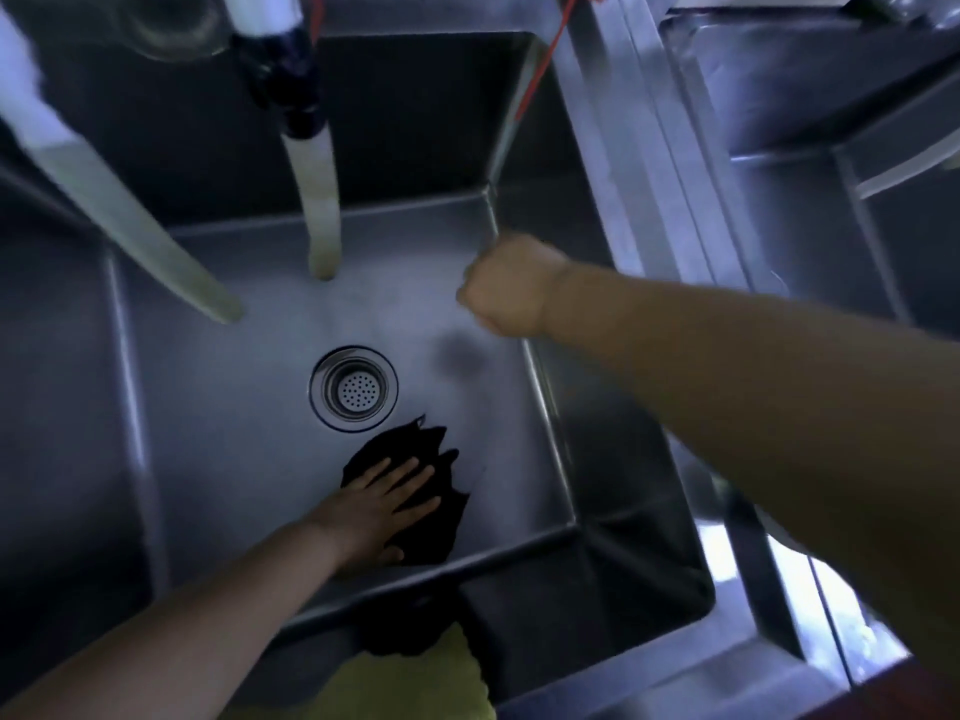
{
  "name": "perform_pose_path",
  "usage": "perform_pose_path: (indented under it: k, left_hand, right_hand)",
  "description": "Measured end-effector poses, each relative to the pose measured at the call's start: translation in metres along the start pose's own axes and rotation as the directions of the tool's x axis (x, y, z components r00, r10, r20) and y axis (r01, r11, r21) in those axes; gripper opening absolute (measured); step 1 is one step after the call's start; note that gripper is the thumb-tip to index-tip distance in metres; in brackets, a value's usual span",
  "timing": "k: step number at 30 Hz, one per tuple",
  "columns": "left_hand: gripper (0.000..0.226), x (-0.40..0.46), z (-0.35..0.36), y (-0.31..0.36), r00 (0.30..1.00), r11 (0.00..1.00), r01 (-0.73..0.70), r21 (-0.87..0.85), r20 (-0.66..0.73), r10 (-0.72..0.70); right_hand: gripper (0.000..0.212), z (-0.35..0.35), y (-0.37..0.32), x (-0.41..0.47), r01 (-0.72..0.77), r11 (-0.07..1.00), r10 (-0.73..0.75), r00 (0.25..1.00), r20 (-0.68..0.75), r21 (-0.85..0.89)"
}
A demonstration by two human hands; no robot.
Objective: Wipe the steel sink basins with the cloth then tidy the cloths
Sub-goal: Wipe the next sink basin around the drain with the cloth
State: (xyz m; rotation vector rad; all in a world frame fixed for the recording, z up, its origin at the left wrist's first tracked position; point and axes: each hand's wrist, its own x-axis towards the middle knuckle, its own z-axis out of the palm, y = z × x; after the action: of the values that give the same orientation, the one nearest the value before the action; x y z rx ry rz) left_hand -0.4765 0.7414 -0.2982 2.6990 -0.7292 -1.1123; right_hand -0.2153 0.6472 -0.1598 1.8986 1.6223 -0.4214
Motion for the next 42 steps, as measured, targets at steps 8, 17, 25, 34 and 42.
perform_pose_path:
  k: [8, 17, 25, 34, 42]
  left_hand:
    - [0.07, -0.06, 0.005, -0.036, 0.784, 0.796, 0.513, -0.32, -0.202, -0.587]
    - [0.094, -0.085, 0.037, -0.047, 0.666, 0.664, 0.718, -0.209, -0.075, -0.743]
    - [0.097, -0.077, 0.053, -0.044, 0.691, 0.658, 0.692, -0.296, 0.008, -0.723]
    - [0.099, -0.069, 0.074, -0.05, 0.684, 0.647, 0.664, -0.375, -0.046, -0.728]
    - [0.07, -0.073, 0.064, -0.049, 0.677, 0.655, 0.645, -0.392, -0.104, -0.729]
  right_hand:
    - [0.056, 0.098, -0.188, 0.009, 0.374, 0.858, -0.339, 0.927, -0.159, 0.352]
    - [0.065, 0.147, -0.195, 0.034, -0.022, 0.949, 0.103, 0.964, -0.247, 0.313]
    - [0.062, 0.114, -0.204, 0.088, -0.381, 0.75, 0.548, 0.816, -0.186, 0.54]
    - [0.041, 0.053, -0.234, 0.162, -0.463, 0.54, 0.673, 0.739, -0.03, 0.703]
    - [0.039, 0.08, -0.202, 0.141, -0.101, 0.873, 0.303, 0.879, -0.368, 0.477]
